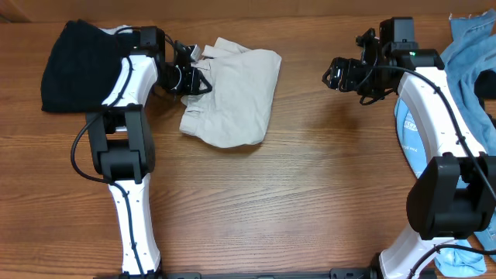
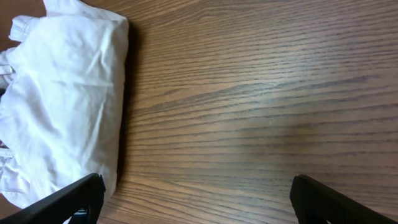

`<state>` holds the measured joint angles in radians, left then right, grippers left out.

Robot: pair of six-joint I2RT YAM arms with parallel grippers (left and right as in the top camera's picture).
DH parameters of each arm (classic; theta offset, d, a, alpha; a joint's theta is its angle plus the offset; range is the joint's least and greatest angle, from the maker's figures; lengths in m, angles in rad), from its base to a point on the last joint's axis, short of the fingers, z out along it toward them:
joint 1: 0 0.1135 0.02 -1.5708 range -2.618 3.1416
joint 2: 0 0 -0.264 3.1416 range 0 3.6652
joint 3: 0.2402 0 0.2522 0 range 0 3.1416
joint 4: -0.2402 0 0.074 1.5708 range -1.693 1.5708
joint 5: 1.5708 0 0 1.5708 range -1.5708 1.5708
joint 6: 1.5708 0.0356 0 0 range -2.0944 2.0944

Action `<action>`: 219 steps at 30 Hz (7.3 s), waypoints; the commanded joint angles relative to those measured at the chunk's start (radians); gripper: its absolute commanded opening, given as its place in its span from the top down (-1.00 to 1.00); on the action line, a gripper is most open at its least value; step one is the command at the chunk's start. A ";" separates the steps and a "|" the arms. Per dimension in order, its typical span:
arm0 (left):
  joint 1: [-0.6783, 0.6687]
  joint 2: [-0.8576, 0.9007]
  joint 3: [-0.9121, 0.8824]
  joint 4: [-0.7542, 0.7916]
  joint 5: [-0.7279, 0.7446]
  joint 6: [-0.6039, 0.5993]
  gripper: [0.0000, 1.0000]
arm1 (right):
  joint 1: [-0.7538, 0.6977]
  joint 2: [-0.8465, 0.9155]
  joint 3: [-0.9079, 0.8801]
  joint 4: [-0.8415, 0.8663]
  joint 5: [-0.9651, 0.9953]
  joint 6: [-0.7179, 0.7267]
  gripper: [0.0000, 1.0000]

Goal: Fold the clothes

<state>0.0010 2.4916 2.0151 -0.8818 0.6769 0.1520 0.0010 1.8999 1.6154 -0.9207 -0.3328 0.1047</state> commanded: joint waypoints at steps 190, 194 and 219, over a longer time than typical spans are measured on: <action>-0.067 -0.238 1.122 -0.764 -0.556 -0.122 -1.00 | 0.011 -1.897 -1.608 0.864 0.055 -0.023 -1.00; -0.067 -0.238 1.122 -0.764 -0.556 -0.122 -1.00 | 0.011 -1.897 -1.608 0.864 0.055 -0.023 -1.00; -0.067 -0.660 0.509 -0.370 -0.556 -0.076 -1.00 | 0.011 -1.897 -1.608 0.864 0.055 -0.023 -1.00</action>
<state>-0.0658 2.0094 2.7480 -1.3598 0.1169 0.0437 0.0074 0.0147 0.0185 -0.0635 -0.2737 0.0784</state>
